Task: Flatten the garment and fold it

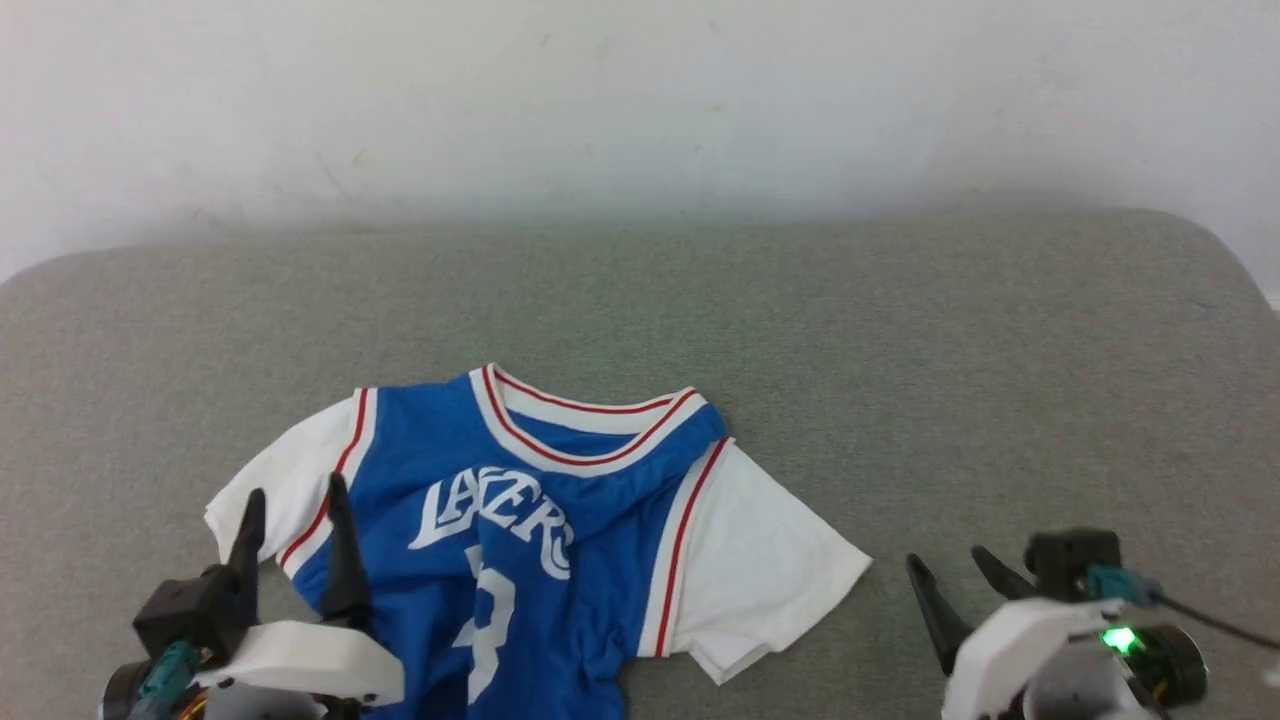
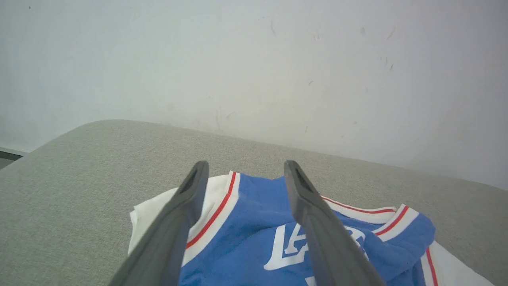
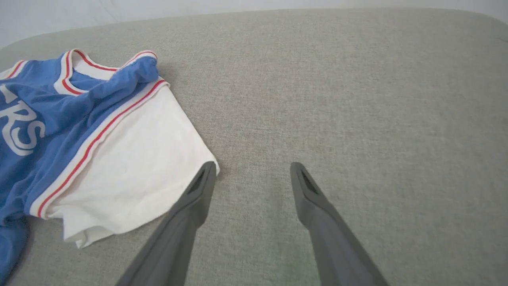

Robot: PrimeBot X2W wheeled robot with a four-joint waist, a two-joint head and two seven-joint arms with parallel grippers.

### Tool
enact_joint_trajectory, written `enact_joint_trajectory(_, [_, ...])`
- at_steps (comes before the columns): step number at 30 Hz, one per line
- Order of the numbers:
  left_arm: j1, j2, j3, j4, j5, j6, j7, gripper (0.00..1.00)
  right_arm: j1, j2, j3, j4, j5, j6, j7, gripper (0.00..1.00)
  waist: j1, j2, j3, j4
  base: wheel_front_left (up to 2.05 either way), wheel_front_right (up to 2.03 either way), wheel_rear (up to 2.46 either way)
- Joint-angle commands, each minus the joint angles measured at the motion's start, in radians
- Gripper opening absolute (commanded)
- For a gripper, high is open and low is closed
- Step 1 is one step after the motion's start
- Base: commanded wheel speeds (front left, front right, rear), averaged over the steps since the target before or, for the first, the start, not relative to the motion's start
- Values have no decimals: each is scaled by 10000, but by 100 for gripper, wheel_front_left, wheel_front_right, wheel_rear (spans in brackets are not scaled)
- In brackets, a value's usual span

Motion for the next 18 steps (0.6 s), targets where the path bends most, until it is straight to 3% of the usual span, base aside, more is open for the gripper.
enact_joint_trajectory(1, [54,-136,-16,-162,225,-134,-43,100,-557,21,119,391,28,-7,165,100,1,0,260,405,0,0,0])
enact_joint_trajectory(11, [-308,-1000,-36,-260,866,-608,-46,100,-3117,-628,1851,3097,940,-7,1988,100,1,0,774,1233,0,0,0])
enact_joint_trajectory(15, [-370,-1212,27,-202,1019,-719,-46,100,-3444,-759,2383,3760,1374,-7,2817,100,1,0,835,1351,0,0,0])
enact_joint_trajectory(18, [-365,-1333,129,-105,1155,-810,-46,100,-3453,-796,2973,4150,2108,-7,4024,100,1,0,834,1411,0,0,0])
